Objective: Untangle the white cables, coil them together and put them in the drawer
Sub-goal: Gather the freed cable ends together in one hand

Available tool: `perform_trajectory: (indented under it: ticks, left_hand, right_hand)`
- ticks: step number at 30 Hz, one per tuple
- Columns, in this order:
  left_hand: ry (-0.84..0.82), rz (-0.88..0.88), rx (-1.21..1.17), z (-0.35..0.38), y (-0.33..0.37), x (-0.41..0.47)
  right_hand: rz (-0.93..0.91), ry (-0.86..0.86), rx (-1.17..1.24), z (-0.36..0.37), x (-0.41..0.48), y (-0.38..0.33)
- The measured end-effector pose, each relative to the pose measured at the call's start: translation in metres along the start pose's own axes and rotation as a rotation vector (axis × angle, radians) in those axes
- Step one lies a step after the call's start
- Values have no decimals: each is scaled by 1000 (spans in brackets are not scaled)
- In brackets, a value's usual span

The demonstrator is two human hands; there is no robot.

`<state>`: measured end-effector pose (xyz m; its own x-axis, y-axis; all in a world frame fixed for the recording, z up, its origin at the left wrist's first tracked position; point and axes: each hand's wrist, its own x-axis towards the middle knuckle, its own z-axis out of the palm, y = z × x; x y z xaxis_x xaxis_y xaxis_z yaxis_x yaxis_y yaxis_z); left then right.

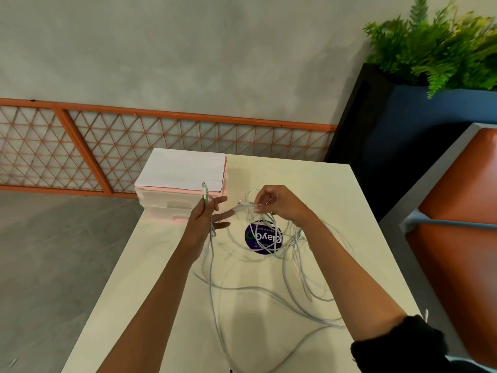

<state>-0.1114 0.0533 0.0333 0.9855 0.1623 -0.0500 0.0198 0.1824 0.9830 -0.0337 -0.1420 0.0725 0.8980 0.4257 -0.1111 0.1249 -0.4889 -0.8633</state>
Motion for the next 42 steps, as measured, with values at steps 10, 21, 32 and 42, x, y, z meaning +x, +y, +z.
perform_trajectory:
  ticks: [10,21,32,42]
  left_hand:
    - [93,60,92,-10,3,-2]
    - [-69,-73,117,-11,-3,-9]
    - [27,-72,3,-5,1,-2]
    - [78,-145,-426,-11,10,5]
  right_hand:
    - [173,320,-167,-18,23,18]
    - [283,557,209,-20,25,18]
    - [151,81,381,-24,-3,-11]
    - [-21,-276,235,32,-29,0]
